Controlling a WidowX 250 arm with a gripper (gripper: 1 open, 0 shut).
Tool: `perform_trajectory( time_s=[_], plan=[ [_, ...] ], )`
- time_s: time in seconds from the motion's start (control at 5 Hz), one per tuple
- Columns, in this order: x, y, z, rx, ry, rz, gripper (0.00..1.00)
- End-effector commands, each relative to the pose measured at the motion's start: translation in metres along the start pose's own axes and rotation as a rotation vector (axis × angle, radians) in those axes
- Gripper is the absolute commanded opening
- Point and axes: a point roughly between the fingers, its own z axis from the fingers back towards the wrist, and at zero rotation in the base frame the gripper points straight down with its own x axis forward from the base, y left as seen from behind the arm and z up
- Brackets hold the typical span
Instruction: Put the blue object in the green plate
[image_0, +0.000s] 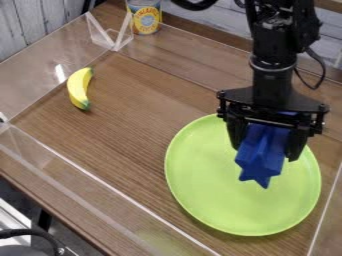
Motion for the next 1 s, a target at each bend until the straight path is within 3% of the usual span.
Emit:
perform_trajectory(
  time_s=[0.0,0.8],
  plan=[
    [0.001,-0.004,0.006,-0.01,-0.02,-0.011,1.0],
    [0.02,-0.006,0.013,0.003,-0.026,-0.017,1.0]
  ],
)
